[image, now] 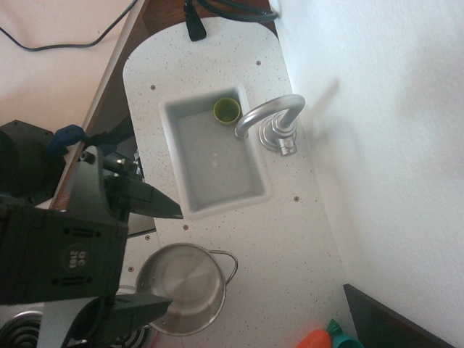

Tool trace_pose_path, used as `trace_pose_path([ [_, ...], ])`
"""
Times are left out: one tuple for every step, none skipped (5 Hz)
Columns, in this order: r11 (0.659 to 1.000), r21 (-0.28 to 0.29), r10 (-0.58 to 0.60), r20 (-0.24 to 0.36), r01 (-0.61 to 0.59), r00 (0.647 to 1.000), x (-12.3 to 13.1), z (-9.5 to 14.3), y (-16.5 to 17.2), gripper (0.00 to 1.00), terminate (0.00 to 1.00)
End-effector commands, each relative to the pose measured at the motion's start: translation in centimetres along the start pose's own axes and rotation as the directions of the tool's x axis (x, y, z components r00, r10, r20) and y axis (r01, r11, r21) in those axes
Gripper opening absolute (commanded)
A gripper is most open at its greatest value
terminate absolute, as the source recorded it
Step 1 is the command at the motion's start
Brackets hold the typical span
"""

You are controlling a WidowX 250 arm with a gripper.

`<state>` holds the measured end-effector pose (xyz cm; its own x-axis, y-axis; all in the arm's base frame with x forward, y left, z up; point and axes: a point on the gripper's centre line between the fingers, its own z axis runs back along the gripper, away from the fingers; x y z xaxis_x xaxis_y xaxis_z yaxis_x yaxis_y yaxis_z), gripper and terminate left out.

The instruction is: Pick up pot

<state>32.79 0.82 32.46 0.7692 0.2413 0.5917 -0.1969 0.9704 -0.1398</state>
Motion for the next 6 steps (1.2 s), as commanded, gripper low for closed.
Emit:
trace_pose_path([
  [1.0,0.0,0.0,0.0,0.0,1.0,0.0,0.0,0.0,1.0,0.0],
  [0.983,0.068,0.183,-0.232,-0.172,0.955,-3.1,-3.1,0.4,1.0,0.0],
  [0.98,0.058,0.2,-0.351,-0.192,0.915,-5.3,-5.0,-0.1,1.0,0.0],
  [0.978,0.053,0.207,-0.335,-0.201,0.919,-4.8,-4.9,-0.2,1.0,0.0],
  [0.978,0.091,0.206,-0.31,-0.186,0.928,-5.1,-5.0,0.4,1.0,0.0],
  [0.976,0.157,0.198,-0.338,-0.152,0.92,-6.3,-6.3,0.7,1.0,0.0],
])
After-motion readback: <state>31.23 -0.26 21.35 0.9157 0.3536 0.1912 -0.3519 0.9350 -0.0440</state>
